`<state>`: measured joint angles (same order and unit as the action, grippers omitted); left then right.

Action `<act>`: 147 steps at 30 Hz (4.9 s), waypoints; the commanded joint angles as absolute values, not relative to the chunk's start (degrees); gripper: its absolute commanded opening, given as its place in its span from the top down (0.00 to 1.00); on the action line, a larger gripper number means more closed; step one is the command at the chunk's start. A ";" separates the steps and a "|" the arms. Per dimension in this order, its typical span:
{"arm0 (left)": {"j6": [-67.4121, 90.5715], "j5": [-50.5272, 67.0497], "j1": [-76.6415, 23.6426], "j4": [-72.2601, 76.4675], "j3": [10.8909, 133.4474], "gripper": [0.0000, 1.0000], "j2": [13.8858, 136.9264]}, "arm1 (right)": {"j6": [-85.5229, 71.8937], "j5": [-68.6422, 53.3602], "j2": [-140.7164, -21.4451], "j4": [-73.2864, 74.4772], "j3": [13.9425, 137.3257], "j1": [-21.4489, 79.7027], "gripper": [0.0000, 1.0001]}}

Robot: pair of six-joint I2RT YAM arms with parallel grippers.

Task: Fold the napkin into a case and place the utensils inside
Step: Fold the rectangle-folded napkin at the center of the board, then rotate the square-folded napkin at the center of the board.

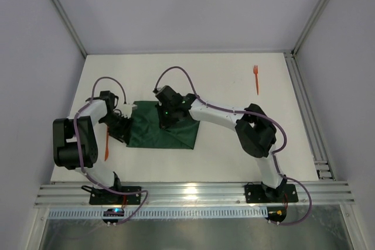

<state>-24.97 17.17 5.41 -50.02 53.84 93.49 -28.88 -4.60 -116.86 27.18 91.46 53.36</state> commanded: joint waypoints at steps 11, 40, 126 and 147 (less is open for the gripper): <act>-27.24 21.71 7.03 -48.87 53.35 0.69 96.94 | -35.41 -13.27 -127.09 22.68 105.82 58.71 0.96; -28.91 23.38 10.37 -50.97 54.32 0.73 95.54 | -44.12 -17.75 -135.53 10.55 109.69 60.29 0.96; -28.74 19.34 6.85 -49.92 52.74 0.91 93.08 | -27.95 -27.16 -122.34 14.24 88.41 28.56 0.57; -29.44 17.67 6.86 -51.15 51.59 0.97 91.32 | -30.94 -35.33 -136.84 22.58 106.08 29.62 0.55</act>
